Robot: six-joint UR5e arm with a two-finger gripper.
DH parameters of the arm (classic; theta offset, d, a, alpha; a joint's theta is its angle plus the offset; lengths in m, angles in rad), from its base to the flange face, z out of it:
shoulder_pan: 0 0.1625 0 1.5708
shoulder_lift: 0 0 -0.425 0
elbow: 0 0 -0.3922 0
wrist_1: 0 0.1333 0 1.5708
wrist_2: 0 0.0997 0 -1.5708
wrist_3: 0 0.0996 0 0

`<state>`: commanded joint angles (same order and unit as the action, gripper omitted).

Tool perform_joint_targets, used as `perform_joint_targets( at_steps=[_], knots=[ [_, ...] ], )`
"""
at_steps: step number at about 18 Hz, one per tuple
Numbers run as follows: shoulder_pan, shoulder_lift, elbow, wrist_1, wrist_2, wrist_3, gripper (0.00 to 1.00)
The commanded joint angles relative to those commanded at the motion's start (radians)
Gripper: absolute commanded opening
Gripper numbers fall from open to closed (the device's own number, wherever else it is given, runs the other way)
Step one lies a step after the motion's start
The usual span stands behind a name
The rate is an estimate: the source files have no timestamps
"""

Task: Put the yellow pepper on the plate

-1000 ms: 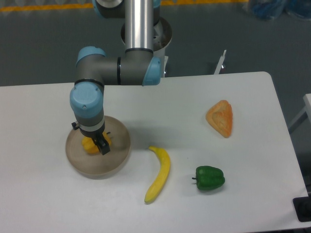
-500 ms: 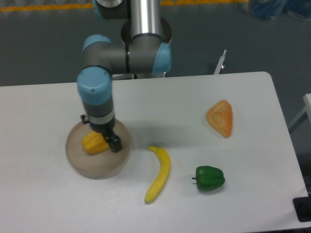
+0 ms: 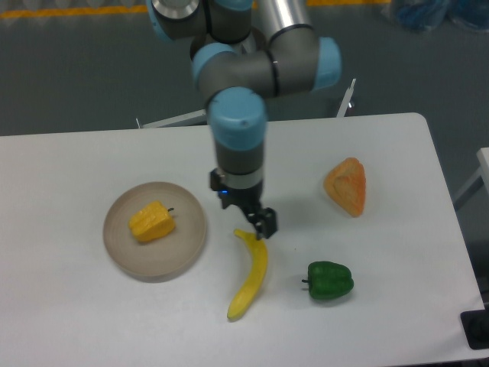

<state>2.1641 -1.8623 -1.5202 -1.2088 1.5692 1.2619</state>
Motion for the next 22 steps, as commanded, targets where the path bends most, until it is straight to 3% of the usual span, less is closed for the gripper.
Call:
perform_joint_targets(
  at_steps=[8, 13, 22],
  knots=[
    [0.217, -0.018, -0.006, 0.000, 0.000, 0.329, 1.00],
    [0.230, -0.052, -0.006, 0.006, 0.003, 0.347, 1.00],
    [0.230, -0.057, -0.006, 0.005, 0.003, 0.349, 1.00]
  ],
)
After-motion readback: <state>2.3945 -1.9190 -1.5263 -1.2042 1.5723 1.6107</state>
